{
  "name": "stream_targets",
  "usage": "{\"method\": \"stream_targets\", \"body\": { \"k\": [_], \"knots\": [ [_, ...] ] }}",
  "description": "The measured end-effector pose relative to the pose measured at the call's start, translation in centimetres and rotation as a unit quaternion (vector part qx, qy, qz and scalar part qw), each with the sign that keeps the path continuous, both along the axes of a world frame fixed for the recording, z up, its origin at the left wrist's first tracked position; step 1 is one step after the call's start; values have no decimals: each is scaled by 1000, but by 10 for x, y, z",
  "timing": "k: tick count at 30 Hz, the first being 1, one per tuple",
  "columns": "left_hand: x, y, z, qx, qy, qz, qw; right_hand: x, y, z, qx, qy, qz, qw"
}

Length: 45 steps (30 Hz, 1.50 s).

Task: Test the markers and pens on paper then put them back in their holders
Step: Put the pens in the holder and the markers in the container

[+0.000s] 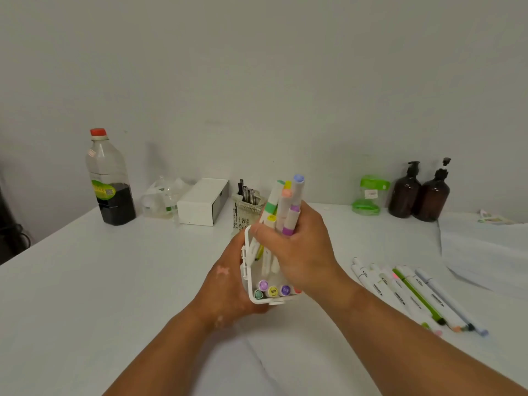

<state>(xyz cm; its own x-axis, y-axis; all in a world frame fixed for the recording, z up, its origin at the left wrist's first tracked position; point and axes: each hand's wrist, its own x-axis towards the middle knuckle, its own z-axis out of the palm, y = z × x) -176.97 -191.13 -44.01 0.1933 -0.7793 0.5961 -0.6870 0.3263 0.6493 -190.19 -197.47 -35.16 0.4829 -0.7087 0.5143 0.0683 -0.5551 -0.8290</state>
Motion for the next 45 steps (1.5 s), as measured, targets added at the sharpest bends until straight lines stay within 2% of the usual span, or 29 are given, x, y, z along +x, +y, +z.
{"method": "stream_targets", "body": {
  "k": [2,5,11,15,26,29,33,35,38,39,42,43,45],
  "knots": [
    [0,0,0,-10,-12,-2,1000,-2,-1,-6,-34,34,9,999],
    [0,-2,-1,-8,16,-15,1000,-8,0,-10,-59,48,22,997],
    [3,-3,-5,1,15,-5,1000,-13,5,-13,-11,-30,3,999],
    [2,-4,-2,5,11,0,1000,-11,8,-16,-43,30,23,998],
    [3,-2,-3,-4,0,8,1000,-15,9,-14,-77,2,13,997],
    [3,1,-2,6,6,1,1000,-27,3,-6,-139,-4,-15,990],
    [3,2,-1,15,14,-3,1000,-58,-7,-9,-290,131,-25,948],
    [1,1,-3,13,27,-13,999,-80,-15,-21,-299,179,-45,936],
    [-6,-3,-6,16,52,-42,998,-116,-43,-35,-195,251,-168,933],
    [-9,-6,-7,16,60,-52,997,-128,-57,-38,-149,318,-208,913],
    [-15,-10,-7,8,65,-58,996,-155,-91,-52,-55,538,-248,804],
    [-16,-10,-7,4,64,-57,996,-158,-97,-57,-45,575,-243,780],
    [-15,-10,-8,-3,60,-60,996,-156,-102,-68,-42,597,-236,766]
  ]
}}
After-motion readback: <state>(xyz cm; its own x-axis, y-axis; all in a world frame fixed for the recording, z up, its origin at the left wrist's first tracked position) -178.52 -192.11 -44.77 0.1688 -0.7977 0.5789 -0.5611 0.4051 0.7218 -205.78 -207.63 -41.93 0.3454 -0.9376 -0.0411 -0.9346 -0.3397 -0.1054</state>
